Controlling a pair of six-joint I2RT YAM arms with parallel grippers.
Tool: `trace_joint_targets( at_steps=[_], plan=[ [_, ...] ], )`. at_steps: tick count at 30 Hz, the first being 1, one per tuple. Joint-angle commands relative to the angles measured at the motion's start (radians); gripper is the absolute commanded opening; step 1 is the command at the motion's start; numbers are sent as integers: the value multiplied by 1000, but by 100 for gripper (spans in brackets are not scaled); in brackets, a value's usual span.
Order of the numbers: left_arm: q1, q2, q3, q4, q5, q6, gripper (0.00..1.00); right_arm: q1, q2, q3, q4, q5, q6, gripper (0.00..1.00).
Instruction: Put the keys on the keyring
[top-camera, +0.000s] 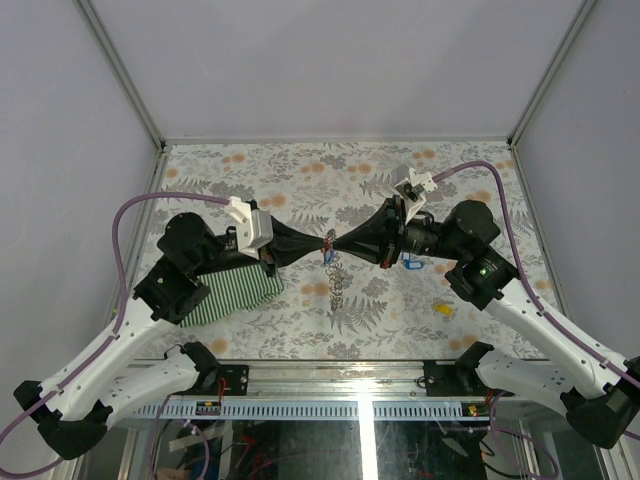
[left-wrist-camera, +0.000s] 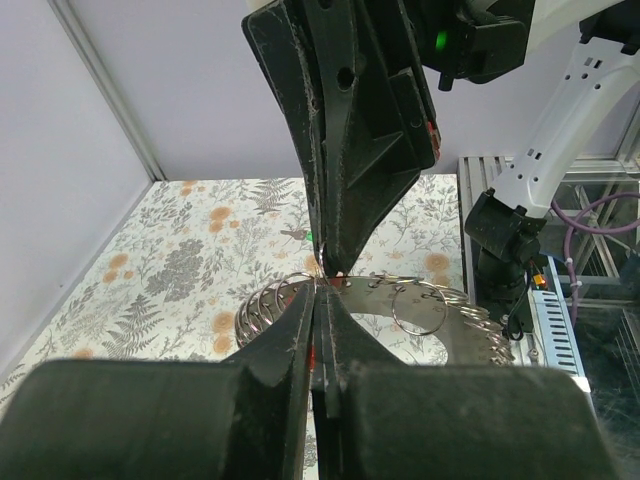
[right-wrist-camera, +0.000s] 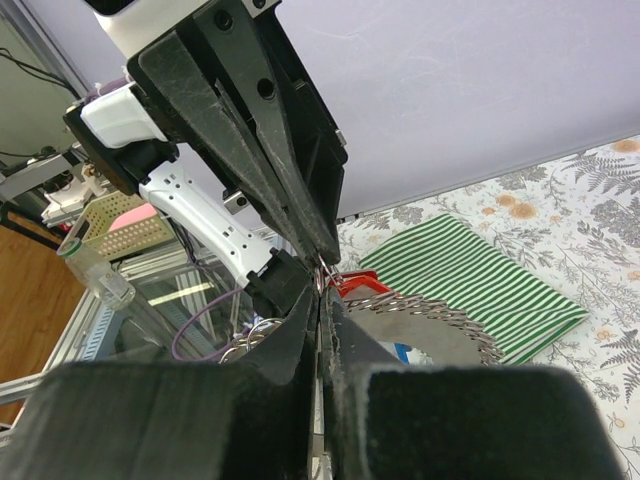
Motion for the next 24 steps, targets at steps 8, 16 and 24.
trace_joint_targets(
  at_steps=[8, 16, 24],
  plan=[
    [-1, -3, 25, 51, 39, -12, 0, -4, 3, 47, 40, 56, 1, 0],
    [0, -6, 23, 48, 42, -13, 0, -5, -14, 48, 27, 100, -5, 0],
    [-1, 1, 26, 33, 49, -8, 0, -5, -24, 47, 36, 122, -4, 0]
  ],
)
